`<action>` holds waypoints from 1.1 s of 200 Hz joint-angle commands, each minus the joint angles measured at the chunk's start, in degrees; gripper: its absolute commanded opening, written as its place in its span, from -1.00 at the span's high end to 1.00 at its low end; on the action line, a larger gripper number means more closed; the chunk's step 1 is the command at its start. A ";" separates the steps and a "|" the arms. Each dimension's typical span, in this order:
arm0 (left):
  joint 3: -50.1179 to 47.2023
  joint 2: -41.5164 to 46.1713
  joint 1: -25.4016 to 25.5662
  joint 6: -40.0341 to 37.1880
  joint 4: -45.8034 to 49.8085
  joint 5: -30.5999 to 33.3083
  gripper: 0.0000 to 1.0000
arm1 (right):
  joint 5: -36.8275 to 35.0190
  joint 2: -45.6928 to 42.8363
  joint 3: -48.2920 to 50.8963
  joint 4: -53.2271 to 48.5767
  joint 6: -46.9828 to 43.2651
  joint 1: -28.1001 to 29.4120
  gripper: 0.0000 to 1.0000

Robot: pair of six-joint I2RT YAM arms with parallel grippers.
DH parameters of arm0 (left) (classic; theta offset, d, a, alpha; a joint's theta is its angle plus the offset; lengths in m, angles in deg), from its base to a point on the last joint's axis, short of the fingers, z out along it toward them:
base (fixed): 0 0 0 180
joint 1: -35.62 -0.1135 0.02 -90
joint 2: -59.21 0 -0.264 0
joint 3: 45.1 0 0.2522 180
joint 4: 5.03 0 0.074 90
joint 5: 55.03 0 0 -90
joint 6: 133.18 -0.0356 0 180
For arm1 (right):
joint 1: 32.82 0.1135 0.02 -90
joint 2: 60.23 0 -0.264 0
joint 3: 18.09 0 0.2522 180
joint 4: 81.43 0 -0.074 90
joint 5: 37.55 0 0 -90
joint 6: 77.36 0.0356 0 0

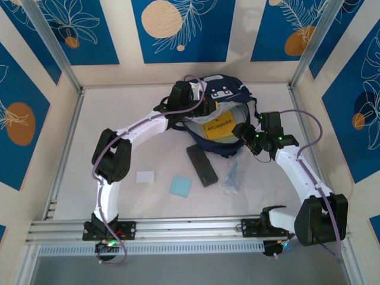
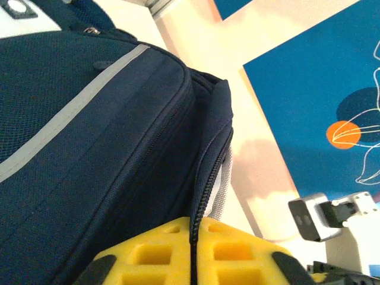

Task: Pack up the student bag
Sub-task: Close the student bag at the top-center of the table, then rotate the student bag at the top-center of the table.

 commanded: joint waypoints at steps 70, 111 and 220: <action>-16.51 9.08 -12.27 -6.46 -0.71 7.84 -0.54 | 0.61 0.23 -0.08 2.01 -1.07 0.37 -0.99; -15.86 3.19 -16.89 -6.32 -2.83 12.84 -0.54 | 0.01 2.42 1.71 6.22 0.66 1.35 -0.95; -0.37 -16.82 -16.46 0.47 -7.59 7.45 -0.21 | 1.53 10.81 5.10 19.38 1.44 4.00 -0.64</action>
